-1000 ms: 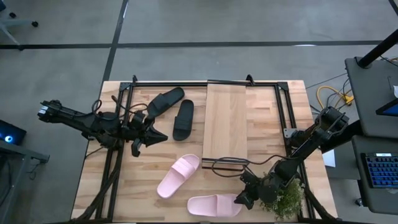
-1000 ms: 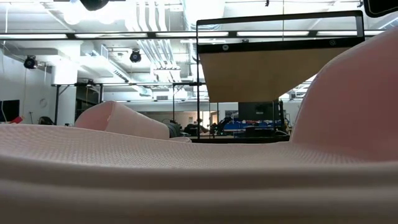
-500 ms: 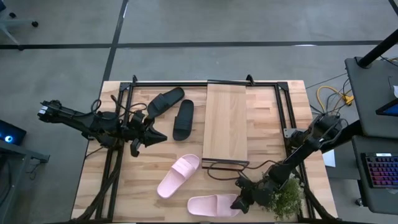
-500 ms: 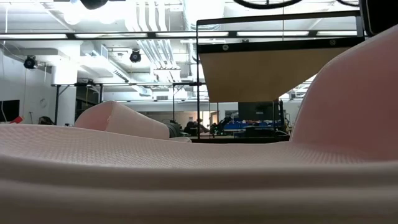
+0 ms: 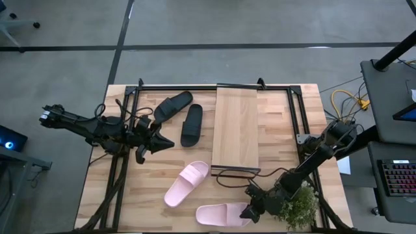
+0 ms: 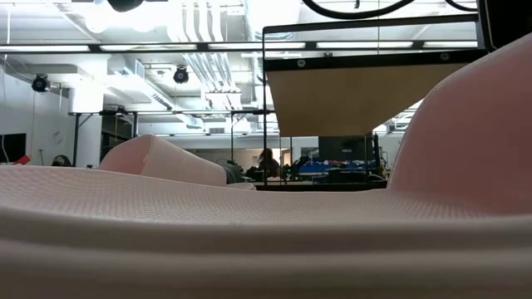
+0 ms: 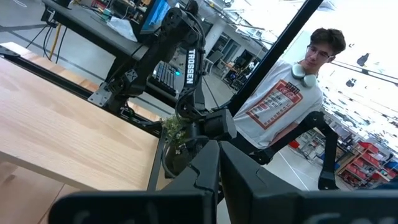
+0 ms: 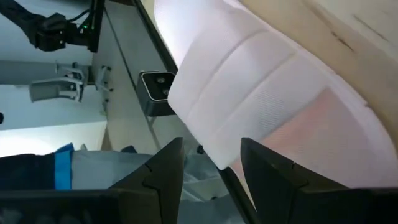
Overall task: Pick and place slides into the shelf
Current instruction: Put the bottom light pink slipper on the shelf
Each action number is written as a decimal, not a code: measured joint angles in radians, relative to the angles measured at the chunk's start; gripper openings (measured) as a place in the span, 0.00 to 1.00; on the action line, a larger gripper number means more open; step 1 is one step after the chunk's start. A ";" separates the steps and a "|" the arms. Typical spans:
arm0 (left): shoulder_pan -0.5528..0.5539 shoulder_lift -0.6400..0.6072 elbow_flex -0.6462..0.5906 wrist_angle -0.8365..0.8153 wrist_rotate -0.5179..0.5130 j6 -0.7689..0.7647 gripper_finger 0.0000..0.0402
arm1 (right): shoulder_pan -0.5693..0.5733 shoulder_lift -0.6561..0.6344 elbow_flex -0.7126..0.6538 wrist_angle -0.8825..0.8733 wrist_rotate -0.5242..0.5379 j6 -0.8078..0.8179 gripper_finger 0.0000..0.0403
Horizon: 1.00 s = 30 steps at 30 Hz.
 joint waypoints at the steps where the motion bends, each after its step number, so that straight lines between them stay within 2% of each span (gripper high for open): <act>1: 0.000 0.000 0.000 -0.001 0.000 0.000 0.00 | 0.000 -0.002 0.000 -0.009 -0.001 0.001 0.37; 16: 0.000 -0.010 0.003 0.000 0.004 0.000 0.00 | -0.015 -0.001 -0.002 -0.058 -0.041 0.000 0.37; 30: 0.000 -0.011 0.008 0.000 0.007 0.000 0.00 | -0.068 0.002 -0.003 -0.058 -0.079 -0.067 0.37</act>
